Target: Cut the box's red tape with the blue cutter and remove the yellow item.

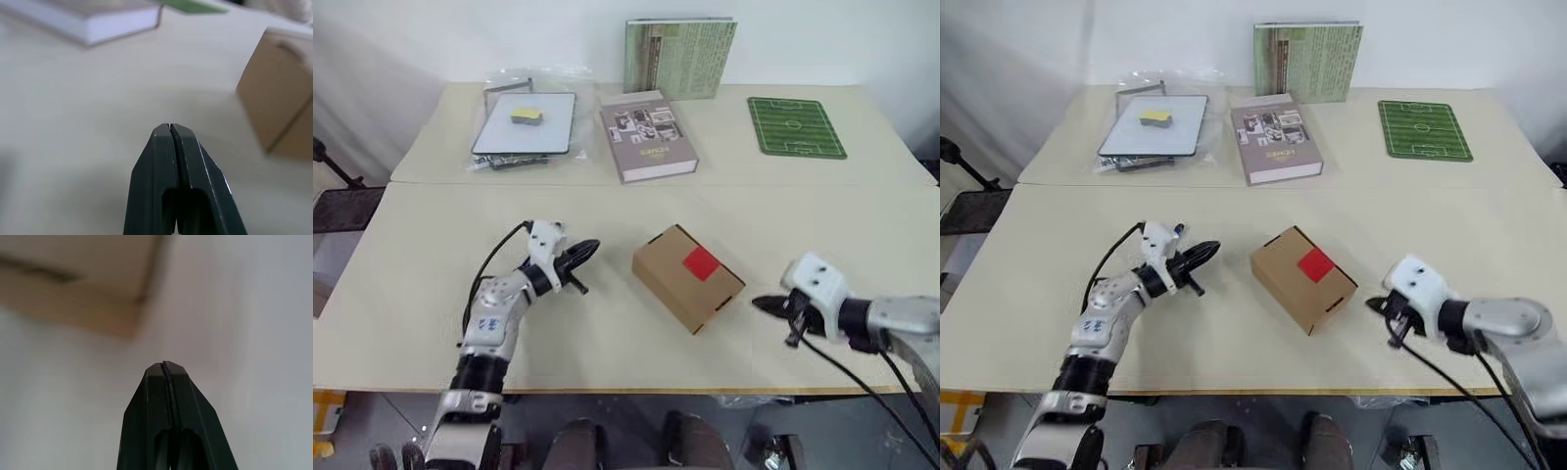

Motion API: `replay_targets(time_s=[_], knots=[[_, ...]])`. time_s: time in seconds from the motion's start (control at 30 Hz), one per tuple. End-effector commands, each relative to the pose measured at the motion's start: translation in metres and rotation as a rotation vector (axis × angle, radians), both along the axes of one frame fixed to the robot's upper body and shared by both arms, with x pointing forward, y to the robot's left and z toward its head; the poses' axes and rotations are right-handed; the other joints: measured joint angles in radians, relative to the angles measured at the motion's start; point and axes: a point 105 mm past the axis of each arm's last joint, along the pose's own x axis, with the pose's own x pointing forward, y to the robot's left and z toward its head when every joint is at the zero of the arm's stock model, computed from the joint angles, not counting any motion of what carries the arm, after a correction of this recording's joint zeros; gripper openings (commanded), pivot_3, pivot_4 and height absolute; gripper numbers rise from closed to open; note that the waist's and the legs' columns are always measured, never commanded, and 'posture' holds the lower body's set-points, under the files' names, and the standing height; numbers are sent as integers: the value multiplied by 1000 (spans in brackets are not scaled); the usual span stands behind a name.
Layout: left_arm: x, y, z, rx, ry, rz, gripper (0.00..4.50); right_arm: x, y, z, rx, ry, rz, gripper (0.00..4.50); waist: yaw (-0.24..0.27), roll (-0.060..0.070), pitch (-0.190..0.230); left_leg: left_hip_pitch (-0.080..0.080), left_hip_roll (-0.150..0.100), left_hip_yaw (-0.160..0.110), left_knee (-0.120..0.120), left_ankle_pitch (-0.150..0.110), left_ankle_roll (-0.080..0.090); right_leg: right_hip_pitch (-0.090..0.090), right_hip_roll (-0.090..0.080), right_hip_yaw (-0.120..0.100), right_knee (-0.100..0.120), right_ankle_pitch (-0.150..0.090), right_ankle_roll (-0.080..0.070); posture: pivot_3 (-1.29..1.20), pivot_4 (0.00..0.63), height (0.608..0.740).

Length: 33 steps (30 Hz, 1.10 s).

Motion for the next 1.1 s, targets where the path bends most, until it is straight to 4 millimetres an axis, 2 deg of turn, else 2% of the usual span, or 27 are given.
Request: replay_targets(time_s=[0.03,0.23,0.5,0.9,1.1], knots=[[2,-21,7,0,-45,-87,33,-1,11,10,29,-44,4,0,-5,-1,1,0,0,1,0,0,0,0,0,1,0,0,0,0,150,740],[-10,-60,8,6,-32,-288,33,-5,27,6,72,-41,-6,0,-1,-2,1,1,2,0,0,0,-1,0,4,1,0,1,-1,0,150,740],[-39,-77,-2,47,30,-480,33,-11,31,7,96,-30,-30,0,1,-2,1,0,2,0,1,0,-1,0,4,1,-1,1,-1,0,150,740],[-60,-88,-12,66,79,-559,33,-34,26,3,100,37,-76,0,3,-2,1,0,2,0,1,0,-1,0,4,3,-1,1,-1,0,150,740],[-45,-70,-9,54,77,-438,33,-34,9,0,72,16,-144,0,4,-2,1,0,2,0,2,0,-1,0,4,3,-1,1,-2,0,150,740]])
